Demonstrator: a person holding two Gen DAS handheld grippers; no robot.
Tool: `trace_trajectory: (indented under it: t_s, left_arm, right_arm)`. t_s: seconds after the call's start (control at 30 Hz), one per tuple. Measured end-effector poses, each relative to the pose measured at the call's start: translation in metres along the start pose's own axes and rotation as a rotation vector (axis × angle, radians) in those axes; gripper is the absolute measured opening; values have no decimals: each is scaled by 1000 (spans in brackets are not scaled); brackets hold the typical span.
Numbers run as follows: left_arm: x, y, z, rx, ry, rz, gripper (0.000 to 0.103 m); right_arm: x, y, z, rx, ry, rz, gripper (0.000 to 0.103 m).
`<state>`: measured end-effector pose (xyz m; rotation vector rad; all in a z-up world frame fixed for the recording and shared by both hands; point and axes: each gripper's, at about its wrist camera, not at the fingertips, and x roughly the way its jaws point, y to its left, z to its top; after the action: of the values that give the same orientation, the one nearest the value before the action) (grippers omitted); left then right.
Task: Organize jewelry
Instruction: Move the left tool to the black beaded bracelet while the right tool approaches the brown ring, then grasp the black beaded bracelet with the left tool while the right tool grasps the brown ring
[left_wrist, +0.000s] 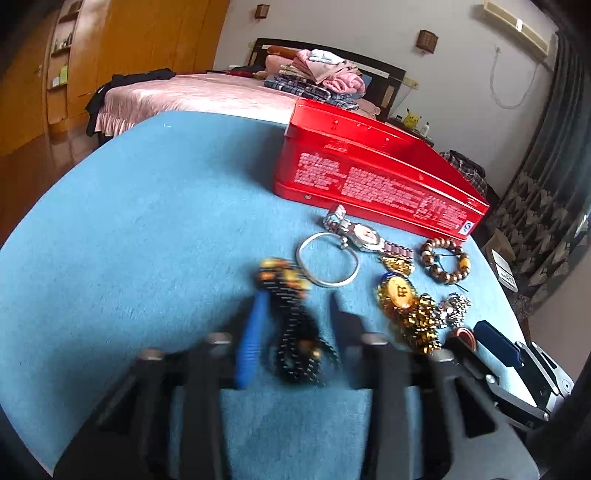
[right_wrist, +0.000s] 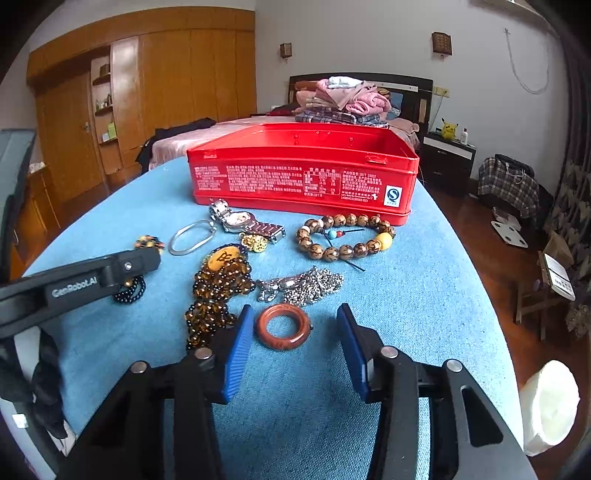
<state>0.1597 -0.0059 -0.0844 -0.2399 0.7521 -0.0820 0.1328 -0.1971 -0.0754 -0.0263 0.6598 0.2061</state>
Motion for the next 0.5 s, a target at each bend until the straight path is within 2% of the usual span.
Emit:
trace_trajectory:
  t_s: [0.03,0.17,0.5]
  left_arm:
    - [0,1,0,-5,-2,-8,17]
    - [-2,-1,-3,1,-13,-23,14]
    - [-13,-7,-13,43,-34,-74,13]
  right_arm:
    - [0,0,0,-1,0,4,41]
    - [-1,1,1,-12,-1,30,31]
    - [-10,-5,4,8,-30,47,31]
